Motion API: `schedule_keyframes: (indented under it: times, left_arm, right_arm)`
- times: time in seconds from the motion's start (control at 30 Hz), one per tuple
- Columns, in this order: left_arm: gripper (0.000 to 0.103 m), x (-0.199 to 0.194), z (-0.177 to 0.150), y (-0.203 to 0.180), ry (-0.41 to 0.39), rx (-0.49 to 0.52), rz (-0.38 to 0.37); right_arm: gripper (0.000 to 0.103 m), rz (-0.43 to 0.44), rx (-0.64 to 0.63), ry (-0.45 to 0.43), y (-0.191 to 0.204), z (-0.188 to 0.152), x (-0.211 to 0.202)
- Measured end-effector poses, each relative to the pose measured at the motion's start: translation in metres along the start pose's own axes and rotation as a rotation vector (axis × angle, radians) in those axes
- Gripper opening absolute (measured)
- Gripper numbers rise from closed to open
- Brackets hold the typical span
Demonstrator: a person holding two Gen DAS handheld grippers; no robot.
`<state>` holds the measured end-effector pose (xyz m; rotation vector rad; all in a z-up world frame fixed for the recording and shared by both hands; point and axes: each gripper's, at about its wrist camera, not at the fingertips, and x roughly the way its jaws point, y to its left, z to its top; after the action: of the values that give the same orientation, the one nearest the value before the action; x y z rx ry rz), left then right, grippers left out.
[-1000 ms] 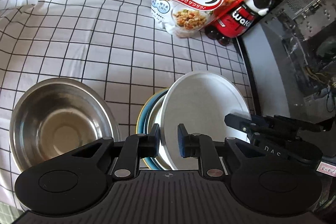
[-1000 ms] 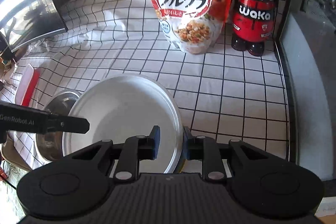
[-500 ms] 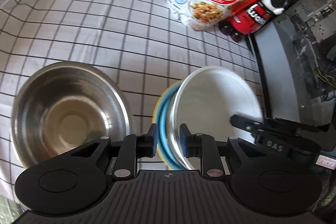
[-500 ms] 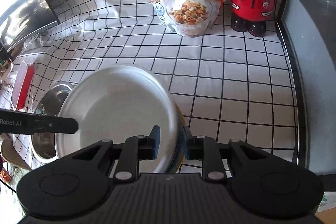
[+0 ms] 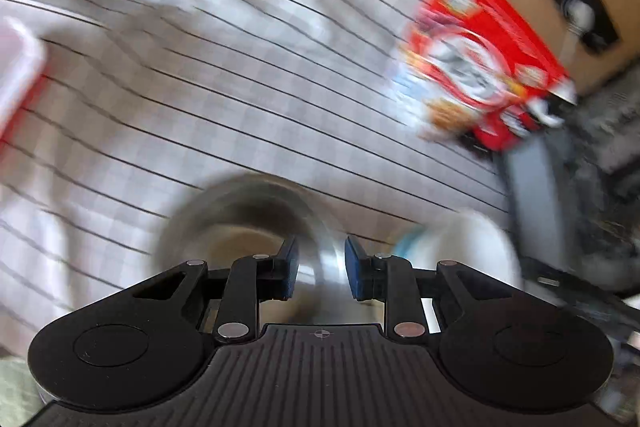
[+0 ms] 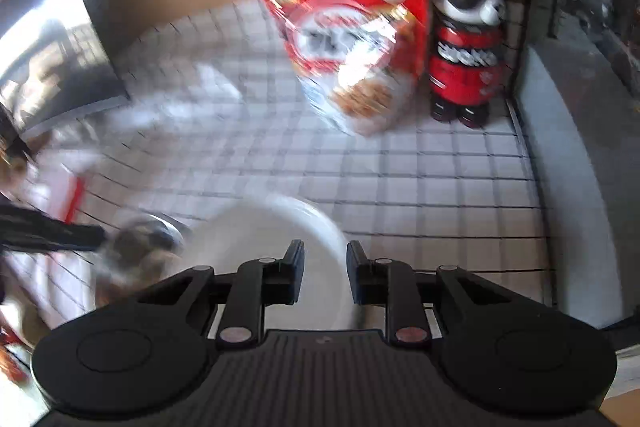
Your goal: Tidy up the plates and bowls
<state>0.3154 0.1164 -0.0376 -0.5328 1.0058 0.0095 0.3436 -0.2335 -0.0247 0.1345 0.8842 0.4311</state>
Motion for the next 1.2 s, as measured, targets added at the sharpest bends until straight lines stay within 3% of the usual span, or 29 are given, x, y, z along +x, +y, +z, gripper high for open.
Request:
schedule_keyframes:
  times: [0.1,0.13,0.23,0.37,0.47,0.63,0.83,0.97,1.2]
  left_arm:
    - [0.027,-0.009,0.001,0.029,-0.041,-0.001,0.115]
    - [0.027,-0.01,0.001,0.037,-0.042,-0.003,0.13]
    - [0.027,-0.005,-0.001,0.061,-0.008,-0.021,0.117]
    - [0.027,0.008,-0.005,0.079,0.038,-0.003,0.054]
    - [0.027,0.021,-0.007,0.086,0.058,0.05,0.053]
    - [0.036,0.038,-0.011,0.096,0.083,0.068,0.06]
    - [0.035,0.06,-0.012,0.093,0.114,0.104,0.049]
    - [0.035,0.066,-0.014,0.087,0.099,0.145,0.061]
    - [0.035,0.07,-0.011,0.086,0.086,0.157,0.056]
  right_arm:
    - [0.034,0.135,0.033,-0.012,0.033,-0.002,-0.008]
    - [0.041,0.175,0.04,-0.01,0.046,-0.005,-0.007]
    - [0.043,0.237,0.029,0.037,0.09,-0.018,0.005]
    - [0.043,0.209,0.002,0.121,0.134,-0.044,0.03]
    - [0.043,0.207,0.026,0.183,0.144,-0.065,0.047]
    - [0.043,0.076,0.155,0.211,0.134,-0.09,0.069]
    - [0.043,-0.021,0.286,0.21,0.129,-0.105,0.095]
    - [0.047,-0.029,0.385,0.216,0.121,-0.115,0.112]
    - [0.047,-0.035,0.388,0.231,0.127,-0.118,0.134]
